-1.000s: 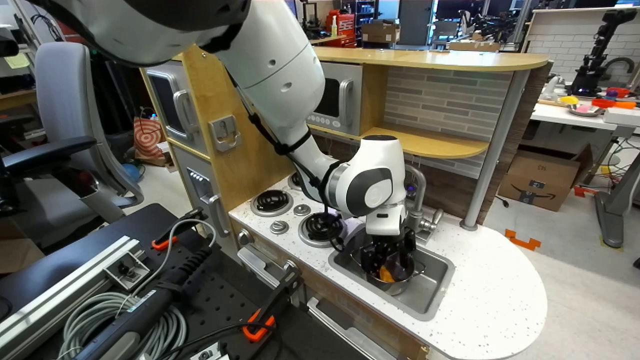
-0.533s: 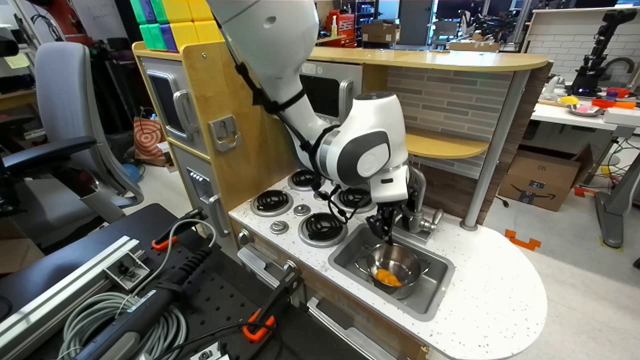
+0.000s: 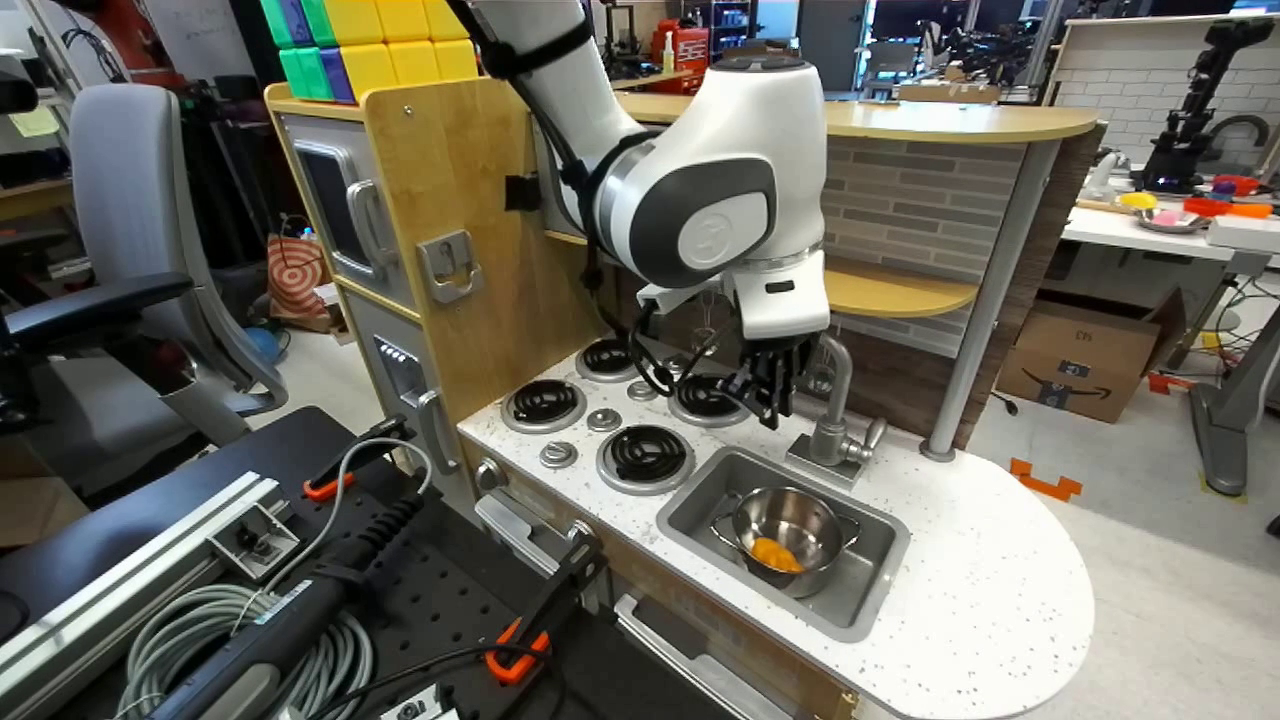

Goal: Put the plastic bread inside the silver pot in the sink

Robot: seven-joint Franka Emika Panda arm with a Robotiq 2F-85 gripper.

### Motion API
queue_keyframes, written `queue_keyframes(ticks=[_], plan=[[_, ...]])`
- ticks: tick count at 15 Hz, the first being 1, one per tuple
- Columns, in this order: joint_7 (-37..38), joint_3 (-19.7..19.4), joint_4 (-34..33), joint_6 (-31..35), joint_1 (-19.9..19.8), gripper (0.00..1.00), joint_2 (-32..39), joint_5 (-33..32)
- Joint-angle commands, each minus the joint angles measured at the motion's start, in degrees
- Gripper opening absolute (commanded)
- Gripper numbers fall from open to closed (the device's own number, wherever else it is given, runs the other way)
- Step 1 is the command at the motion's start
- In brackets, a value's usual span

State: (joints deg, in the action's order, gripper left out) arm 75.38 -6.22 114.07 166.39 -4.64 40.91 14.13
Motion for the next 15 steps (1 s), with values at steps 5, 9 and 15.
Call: queue_keyframes(ticks=[5,9,15], plan=[[-15.25,0.94,11.98,-10.02,-2.37,0.83,-13.06,2.22],[-17.20,-0.57,11.48,-9.95,-0.70,0.88,-11.98,2.77],[-18.96,-0.72,13.30,-10.24,-0.70,1.00,-13.58,2.70]])
